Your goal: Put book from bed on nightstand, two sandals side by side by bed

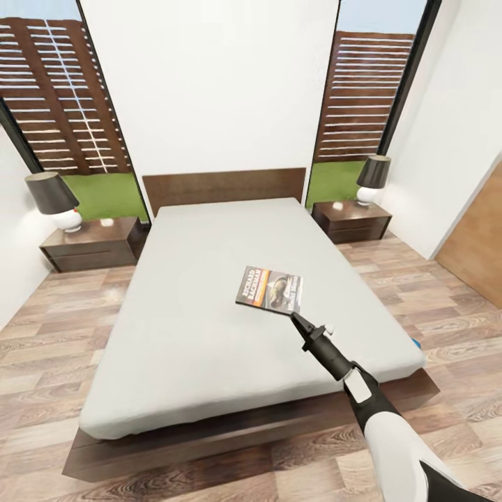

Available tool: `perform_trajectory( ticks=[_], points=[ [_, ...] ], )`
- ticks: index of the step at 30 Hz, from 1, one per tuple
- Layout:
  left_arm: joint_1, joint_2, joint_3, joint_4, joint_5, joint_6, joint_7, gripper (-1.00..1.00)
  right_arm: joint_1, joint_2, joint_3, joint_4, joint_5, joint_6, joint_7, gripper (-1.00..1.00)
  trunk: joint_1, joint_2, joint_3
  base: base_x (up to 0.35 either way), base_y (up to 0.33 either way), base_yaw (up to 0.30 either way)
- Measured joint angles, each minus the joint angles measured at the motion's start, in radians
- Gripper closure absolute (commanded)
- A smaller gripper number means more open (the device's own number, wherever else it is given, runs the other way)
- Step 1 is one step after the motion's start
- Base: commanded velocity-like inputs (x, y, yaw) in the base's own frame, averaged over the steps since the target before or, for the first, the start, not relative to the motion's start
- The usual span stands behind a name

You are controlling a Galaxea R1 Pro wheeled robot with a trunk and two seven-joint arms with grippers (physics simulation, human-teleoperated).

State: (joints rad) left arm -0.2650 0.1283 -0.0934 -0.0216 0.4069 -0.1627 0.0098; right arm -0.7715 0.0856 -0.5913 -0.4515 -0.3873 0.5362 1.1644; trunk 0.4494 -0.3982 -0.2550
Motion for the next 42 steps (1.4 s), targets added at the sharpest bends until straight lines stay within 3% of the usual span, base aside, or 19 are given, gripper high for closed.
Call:
perform_trajectory(
  ticks=[11, 23, 33, 42],
  points=[
    [0.0, -0.004, -0.001, -0.001, 0.0, 0.0, 0.0, -1.0, 0.046, -0.038, -0.004, 0.001, 0.0, 0.026, 0.035, 1.0, 0.0, 0.0, 0.018, 0.0, 0.0, 0.0],
    [0.0, -0.004, -0.002, -0.002, 0.0, 0.0, -0.001, -1.0, 0.106, -0.089, 0.002, 0.006, 0.015, 0.03, 0.152, 1.0, 0.0, 0.0, 0.036, 0.0, 0.0, -0.002],
    [0.0, -0.004, -0.002, 0.0, -0.001, -0.012, -0.001, -1.0, 0.207, -0.13, 0.003, 0.001, 0.015, 0.039, 0.257, 1.0, 0.0, 0.0, 0.041, 0.0, 0.0, -0.016],
    [0.0, -0.004, -0.002, 0.002, -0.002, -0.017, -0.001, -1.0, 0.26, -0.202, 0.007, 0.0, 0.022, 0.067, 0.318, 1.0, 0.0, 0.0, 0.042, 0.0, 0.0, -0.002]
  ],
)
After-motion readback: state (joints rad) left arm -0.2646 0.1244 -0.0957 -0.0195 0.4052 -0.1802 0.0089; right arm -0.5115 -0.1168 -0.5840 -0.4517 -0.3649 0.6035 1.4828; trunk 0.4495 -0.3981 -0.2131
